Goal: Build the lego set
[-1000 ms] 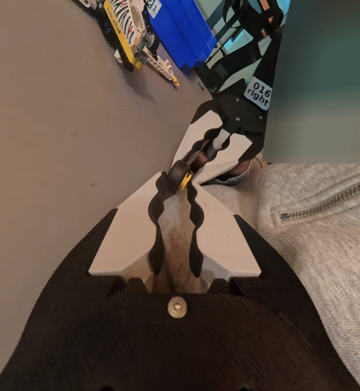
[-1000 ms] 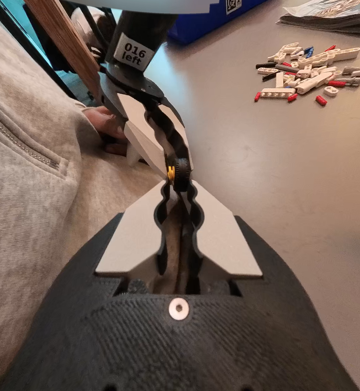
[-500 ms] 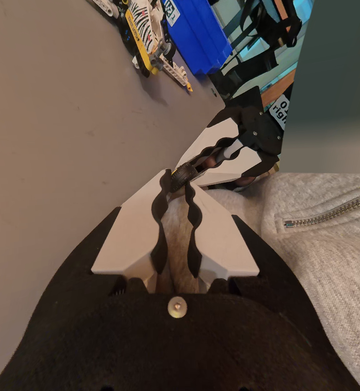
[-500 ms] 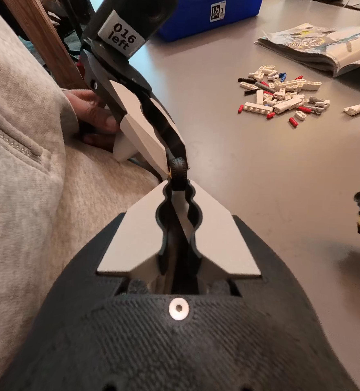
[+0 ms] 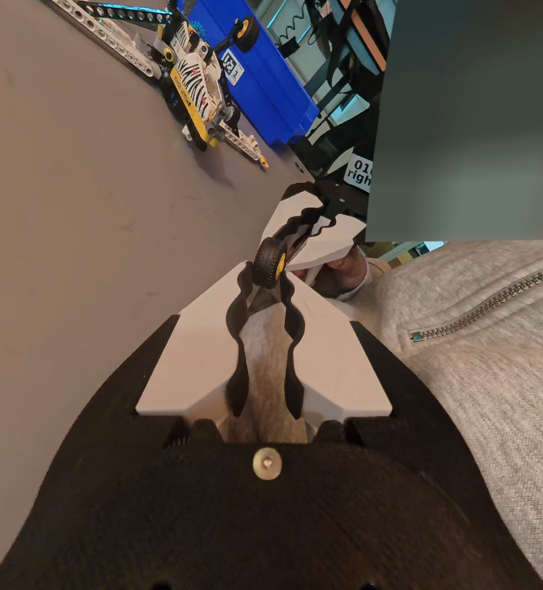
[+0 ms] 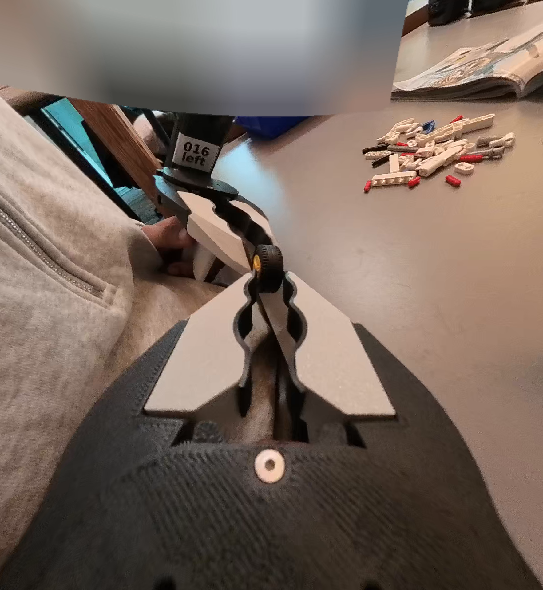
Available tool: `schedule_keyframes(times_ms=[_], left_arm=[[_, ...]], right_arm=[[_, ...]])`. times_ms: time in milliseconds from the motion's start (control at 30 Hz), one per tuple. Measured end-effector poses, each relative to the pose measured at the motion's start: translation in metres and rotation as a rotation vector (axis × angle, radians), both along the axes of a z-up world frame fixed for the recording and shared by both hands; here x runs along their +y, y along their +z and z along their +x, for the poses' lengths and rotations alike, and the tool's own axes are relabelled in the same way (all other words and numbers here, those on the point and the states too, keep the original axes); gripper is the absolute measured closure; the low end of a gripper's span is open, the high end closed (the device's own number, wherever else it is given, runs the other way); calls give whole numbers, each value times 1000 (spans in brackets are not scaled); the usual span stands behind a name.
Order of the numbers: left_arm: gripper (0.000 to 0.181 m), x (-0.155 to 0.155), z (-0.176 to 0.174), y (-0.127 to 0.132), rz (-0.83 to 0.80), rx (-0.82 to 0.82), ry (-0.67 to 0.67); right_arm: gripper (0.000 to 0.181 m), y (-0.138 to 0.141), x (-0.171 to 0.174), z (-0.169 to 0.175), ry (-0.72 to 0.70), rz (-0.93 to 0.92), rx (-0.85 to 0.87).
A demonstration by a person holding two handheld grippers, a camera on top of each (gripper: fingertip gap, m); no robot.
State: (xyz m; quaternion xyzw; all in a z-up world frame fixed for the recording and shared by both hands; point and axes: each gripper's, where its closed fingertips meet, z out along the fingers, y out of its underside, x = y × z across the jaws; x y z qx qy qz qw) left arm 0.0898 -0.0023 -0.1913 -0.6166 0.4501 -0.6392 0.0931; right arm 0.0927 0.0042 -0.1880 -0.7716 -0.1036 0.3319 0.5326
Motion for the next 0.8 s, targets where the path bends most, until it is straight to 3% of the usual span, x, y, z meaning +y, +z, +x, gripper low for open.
schedule_keyframes(times_ms=[533,800], left_arm=[[167,-2,-4,9,-122,-50,-38],[167,-5,-4,11,-132,-55,-54]], right_arm=[[158,8,-3,3,27,-31,190],[168,7,-5,-5,80,-59,206]])
